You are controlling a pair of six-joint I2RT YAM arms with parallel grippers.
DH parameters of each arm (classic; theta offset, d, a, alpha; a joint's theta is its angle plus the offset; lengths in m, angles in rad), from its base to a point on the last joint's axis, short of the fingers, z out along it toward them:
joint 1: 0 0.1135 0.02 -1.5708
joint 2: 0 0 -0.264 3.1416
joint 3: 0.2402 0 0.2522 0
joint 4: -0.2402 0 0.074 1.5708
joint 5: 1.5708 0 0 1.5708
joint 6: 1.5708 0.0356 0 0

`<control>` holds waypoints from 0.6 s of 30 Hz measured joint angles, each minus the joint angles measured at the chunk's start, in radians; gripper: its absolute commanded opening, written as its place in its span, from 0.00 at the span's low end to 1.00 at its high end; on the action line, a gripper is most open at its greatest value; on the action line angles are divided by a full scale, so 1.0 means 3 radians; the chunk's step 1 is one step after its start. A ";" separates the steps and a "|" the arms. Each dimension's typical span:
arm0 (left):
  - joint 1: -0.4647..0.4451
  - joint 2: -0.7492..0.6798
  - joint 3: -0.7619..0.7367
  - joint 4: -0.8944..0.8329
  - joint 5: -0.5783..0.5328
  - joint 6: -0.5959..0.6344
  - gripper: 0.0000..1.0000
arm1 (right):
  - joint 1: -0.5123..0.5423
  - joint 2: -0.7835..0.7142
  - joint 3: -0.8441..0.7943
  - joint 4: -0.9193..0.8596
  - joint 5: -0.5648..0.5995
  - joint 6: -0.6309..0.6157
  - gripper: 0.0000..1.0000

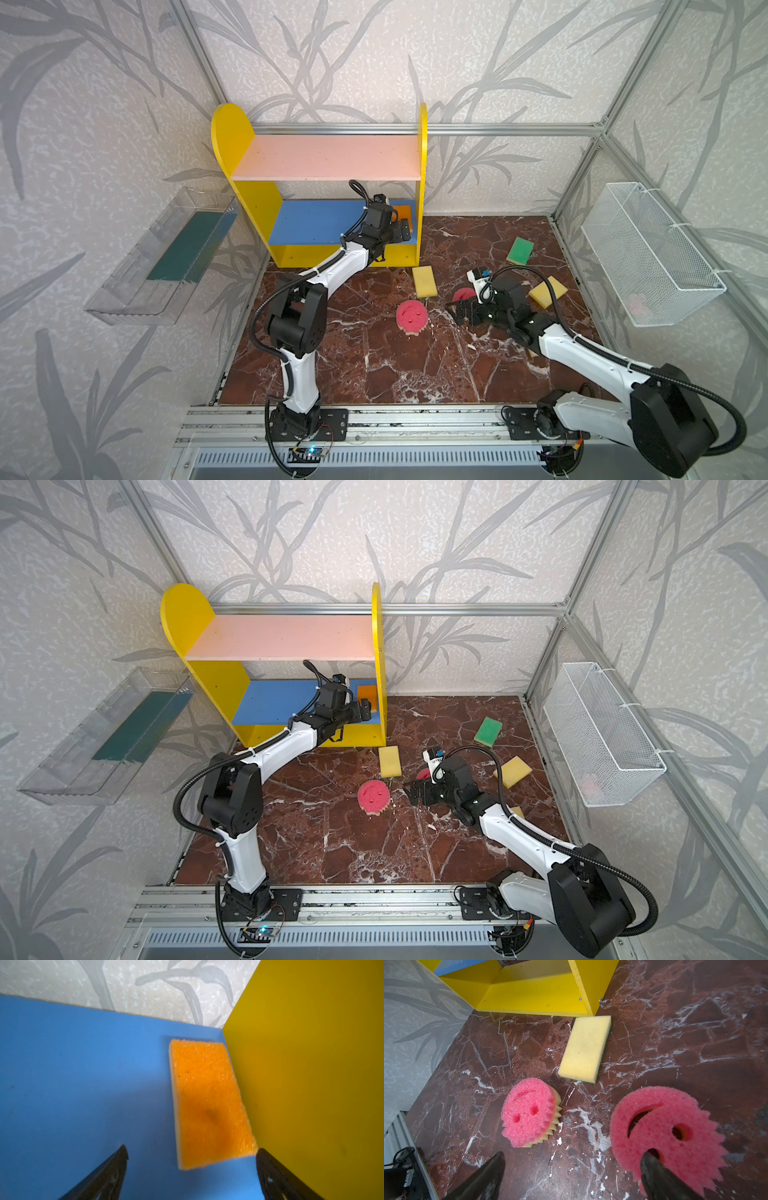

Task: Place and organize the cleaning sponges onto the shelf
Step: 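Carry the orange sponge onto the blue shelf and release it with the left gripper, then move the left gripper back while the right gripper grasps the yellow-green sponge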

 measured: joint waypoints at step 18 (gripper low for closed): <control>-0.0413 -0.1865 -0.1863 0.0094 -0.0131 -0.0350 0.98 | -0.0025 0.1071 0.1106 -0.0331 -0.0207 0.0130 0.54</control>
